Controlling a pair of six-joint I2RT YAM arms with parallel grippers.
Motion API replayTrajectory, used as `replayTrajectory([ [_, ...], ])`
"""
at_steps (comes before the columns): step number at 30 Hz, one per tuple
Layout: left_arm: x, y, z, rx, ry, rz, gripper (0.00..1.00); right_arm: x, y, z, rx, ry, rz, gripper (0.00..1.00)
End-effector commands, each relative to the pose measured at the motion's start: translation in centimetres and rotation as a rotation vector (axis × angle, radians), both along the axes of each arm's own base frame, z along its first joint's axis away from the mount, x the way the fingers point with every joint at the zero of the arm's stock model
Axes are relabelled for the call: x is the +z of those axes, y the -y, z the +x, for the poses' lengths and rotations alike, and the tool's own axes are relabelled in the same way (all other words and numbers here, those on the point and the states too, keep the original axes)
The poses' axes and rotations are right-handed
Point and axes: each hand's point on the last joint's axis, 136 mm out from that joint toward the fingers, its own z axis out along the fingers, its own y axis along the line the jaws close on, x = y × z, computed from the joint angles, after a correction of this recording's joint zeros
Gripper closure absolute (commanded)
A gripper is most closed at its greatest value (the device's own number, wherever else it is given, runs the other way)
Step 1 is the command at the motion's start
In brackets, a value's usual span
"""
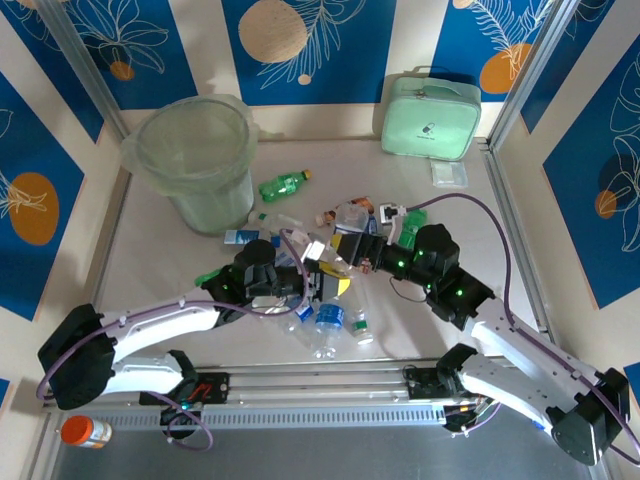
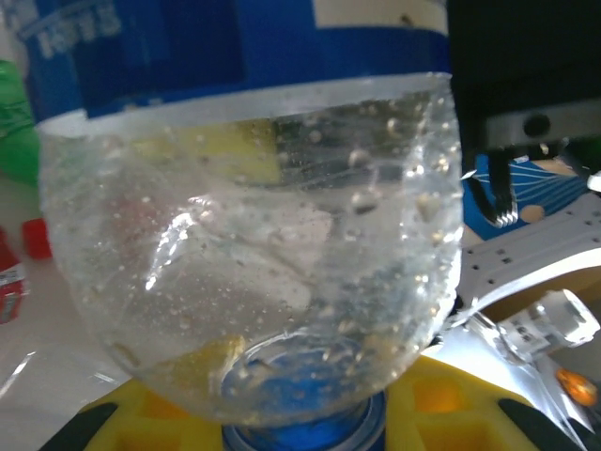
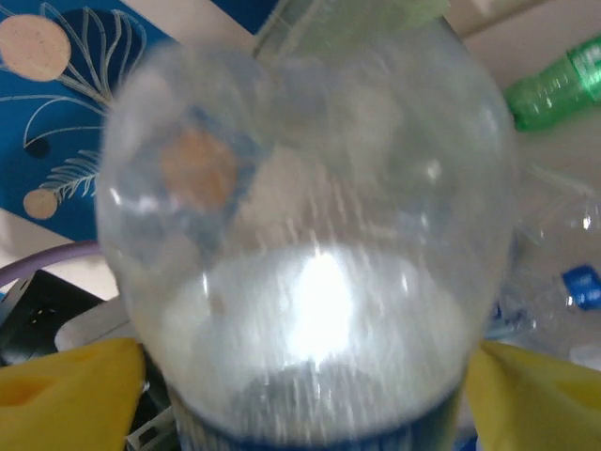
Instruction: Put the plastic bottles in the bin
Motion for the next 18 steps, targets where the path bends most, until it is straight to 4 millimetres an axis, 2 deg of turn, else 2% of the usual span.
replayTrajectory([
  [1, 2.0, -0.8, 1.4, 0.095, 0.058, 0.015, 0.96, -0.3, 1.5, 0.0, -0.079, 0.009, -0.078, 0.01],
  [5, 1.9, -2.4, 3.8, 0.218, 0.047, 0.083, 1.00, -1.6, 4.8, 0.5, -0.263, -0.005, -0.215, 0.01],
  [8, 3.4, -4.3, 6.1, 0.326, 0.036, 0.111, 1.00, -1.1, 6.5, 0.1, -0.381, 0.050, -0.256, 0.00],
  [10, 4.6, -6.2, 8.0, 0.452, 0.032, 0.146, 1.00, -1.0, 7.2, -0.3, -0.431, 0.087, -0.297, 0.02],
  [13, 6.2, -10.0, 11.4, 0.686, -0.010, 0.193, 1.00, -1.5, 7.9, -0.1, -0.511, 0.085, -0.361, 0.03],
  [18, 9.8, -15.0, 15.4, 0.953, -0.090, 0.215, 1.00, -2.8, 6.5, 0.2, -0.506, 0.071, -0.416, 0.03],
])
